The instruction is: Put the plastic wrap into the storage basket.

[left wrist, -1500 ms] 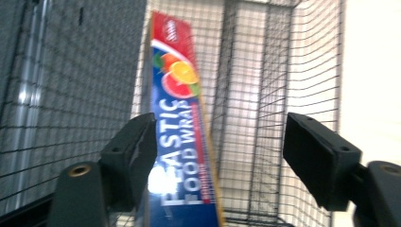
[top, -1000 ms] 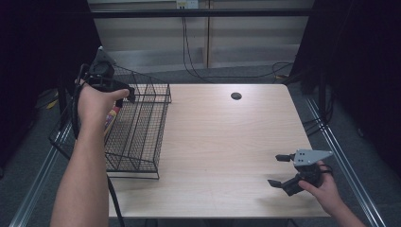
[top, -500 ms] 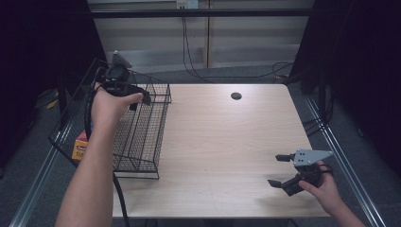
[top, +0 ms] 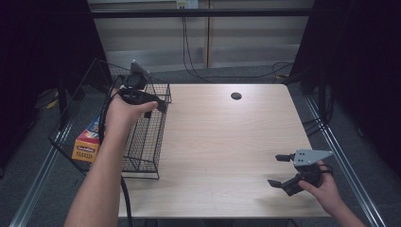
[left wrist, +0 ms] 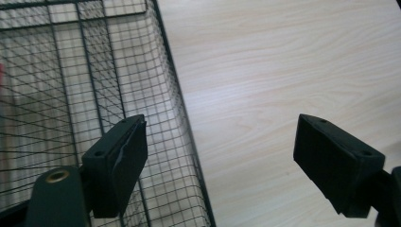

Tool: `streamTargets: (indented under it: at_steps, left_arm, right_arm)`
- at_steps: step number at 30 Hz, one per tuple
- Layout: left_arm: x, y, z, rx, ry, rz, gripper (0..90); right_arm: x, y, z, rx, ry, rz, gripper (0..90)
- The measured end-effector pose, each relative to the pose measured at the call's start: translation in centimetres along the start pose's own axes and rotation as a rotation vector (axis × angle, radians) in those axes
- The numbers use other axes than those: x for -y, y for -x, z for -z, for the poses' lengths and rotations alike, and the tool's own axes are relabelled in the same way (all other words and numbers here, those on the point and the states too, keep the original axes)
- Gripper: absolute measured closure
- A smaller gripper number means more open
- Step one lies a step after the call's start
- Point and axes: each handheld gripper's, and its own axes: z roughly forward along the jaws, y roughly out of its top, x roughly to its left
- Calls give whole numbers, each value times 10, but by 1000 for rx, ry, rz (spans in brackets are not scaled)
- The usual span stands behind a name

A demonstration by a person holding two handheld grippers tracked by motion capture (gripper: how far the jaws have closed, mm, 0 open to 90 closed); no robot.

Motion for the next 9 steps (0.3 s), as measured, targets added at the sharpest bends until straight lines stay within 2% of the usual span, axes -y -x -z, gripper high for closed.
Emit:
streamTargets:
  at_steps: [5, 6, 9]
  left_arm:
    - [2, 5, -7, 13, 8, -16, 182]
    - [3, 6, -8, 18, 10, -29, 179]
    - [4, 8, -11, 30, 21, -26, 167]
  right_arm:
    - [0, 0, -1, 1, -3, 1, 53]
    - [0, 0, 0, 1, -6, 1, 53]
    - [0, 0, 0, 2, -6, -2, 53]
